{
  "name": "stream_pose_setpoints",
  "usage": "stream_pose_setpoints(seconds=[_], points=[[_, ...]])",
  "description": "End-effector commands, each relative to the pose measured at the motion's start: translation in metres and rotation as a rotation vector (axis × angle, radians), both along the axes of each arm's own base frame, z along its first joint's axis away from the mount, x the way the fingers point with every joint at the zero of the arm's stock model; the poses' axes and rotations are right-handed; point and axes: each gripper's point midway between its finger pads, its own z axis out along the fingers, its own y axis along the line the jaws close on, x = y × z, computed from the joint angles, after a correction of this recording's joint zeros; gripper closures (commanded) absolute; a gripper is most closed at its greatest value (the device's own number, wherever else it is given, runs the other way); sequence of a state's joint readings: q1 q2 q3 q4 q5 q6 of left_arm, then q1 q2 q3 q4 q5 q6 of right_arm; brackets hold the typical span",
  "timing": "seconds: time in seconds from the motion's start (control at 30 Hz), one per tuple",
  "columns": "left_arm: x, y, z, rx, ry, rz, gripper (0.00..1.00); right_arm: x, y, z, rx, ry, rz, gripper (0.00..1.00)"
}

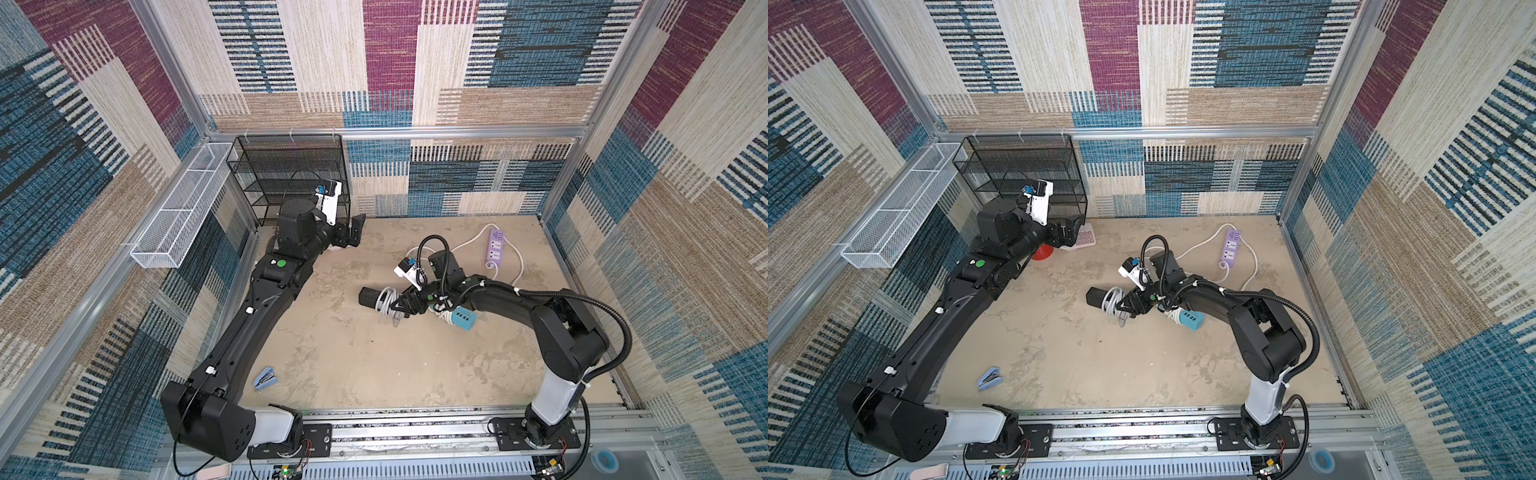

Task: Unwrap the cord wrapped around the power strip
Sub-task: Pick up the power strip from the center of the board.

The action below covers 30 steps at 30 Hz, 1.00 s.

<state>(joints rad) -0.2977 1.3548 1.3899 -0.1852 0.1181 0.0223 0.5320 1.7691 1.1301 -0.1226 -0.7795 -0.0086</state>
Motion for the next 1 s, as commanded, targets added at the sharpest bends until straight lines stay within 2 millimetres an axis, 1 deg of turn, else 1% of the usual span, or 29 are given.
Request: stream_pose_setpoints(seconds=[0.0, 0.1, 0.2, 0.3, 0.37, 0.43, 0.53, 0.67, 0.8, 0.97], points=[[-0.003, -0.007, 0.007, 0.009, -0.041, -0.063, 0.01, 0.003, -0.009, 0.047, 0.121, -0.032, 0.046, 0.85], [-0.013, -0.024, 0.005, -0.003, -0.036, -0.2, 0.01, 0.014, -0.029, 0.076, 0.17, -0.059, 0.014, 0.84], [-0.027, -0.038, 0.0, -0.002, -0.029, -0.336, 0.01, 0.02, -0.052, 0.098, 0.211, -0.081, -0.021, 0.83], [-0.039, -0.046, -0.005, -0.006, -0.012, -0.45, 0.01, 0.017, -0.072, 0.117, 0.261, -0.09, -0.031, 0.82], [-0.043, -0.049, -0.01, -0.024, 0.005, -0.51, 0.01, 0.011, -0.079, 0.128, 0.296, -0.093, -0.02, 0.82], [-0.046, -0.053, -0.013, -0.062, 0.028, -0.567, 0.01, 0.002, -0.08, 0.137, 0.327, -0.094, 0.008, 0.82], [-0.054, -0.065, -0.015, -0.139, 0.077, -0.689, 0.01, -0.013, -0.08, 0.151, 0.376, -0.095, 0.058, 0.81], [-0.065, -0.078, -0.014, -0.212, 0.127, -0.817, 0.01, -0.024, -0.08, 0.166, 0.408, -0.103, 0.098, 0.79], [-0.073, -0.088, -0.017, -0.22, 0.149, -0.868, 0.0, -0.027, -0.079, 0.176, 0.431, -0.105, 0.125, 0.79], [-0.082, -0.101, -0.027, -0.184, 0.176, -0.899, 0.01, -0.027, -0.078, 0.187, 0.455, -0.114, 0.149, 0.78]])
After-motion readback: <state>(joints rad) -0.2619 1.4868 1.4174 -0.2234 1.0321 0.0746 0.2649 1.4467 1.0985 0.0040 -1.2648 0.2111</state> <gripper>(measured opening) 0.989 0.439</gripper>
